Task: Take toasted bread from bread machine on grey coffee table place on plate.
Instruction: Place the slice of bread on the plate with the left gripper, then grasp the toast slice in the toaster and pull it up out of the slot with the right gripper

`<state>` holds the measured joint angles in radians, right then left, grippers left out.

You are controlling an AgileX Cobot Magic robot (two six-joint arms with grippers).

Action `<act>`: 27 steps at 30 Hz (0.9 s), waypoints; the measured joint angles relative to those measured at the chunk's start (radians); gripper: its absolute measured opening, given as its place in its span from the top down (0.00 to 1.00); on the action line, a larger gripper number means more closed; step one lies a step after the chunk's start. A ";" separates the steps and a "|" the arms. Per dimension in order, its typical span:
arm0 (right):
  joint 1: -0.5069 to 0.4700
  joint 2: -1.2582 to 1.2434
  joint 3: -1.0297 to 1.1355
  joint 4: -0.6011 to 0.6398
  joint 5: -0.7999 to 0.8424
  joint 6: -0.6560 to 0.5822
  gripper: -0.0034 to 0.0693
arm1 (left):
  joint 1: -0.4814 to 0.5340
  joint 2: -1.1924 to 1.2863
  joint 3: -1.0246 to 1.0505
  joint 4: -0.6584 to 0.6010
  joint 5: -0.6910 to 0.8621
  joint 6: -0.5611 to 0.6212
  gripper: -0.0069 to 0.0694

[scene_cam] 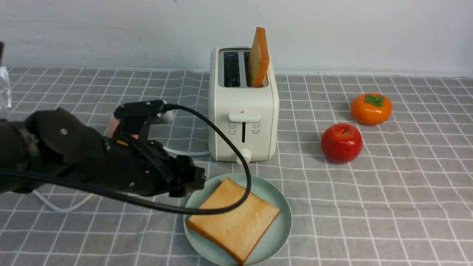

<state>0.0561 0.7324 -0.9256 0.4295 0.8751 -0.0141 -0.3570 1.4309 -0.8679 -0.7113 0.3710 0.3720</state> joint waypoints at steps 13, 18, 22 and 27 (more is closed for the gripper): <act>0.041 0.379 -0.131 0.485 -0.198 -0.412 0.80 | 0.000 -0.359 0.000 0.734 0.254 -0.655 0.93; 0.146 0.626 -0.313 0.498 -0.265 -0.448 0.78 | 0.000 -0.458 0.018 0.831 0.333 -0.815 0.93; 0.212 0.838 -0.533 0.447 -0.280 -0.453 0.71 | 0.000 -0.544 0.041 0.827 0.343 -0.840 0.93; 0.232 1.074 -0.770 0.426 -0.264 -0.425 0.52 | 0.000 -0.633 0.092 0.788 0.378 -0.847 0.93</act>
<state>0.2886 1.8059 -1.6959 0.8552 0.6109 -0.4387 -0.3570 0.7974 -0.7756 0.0772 0.7494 -0.4745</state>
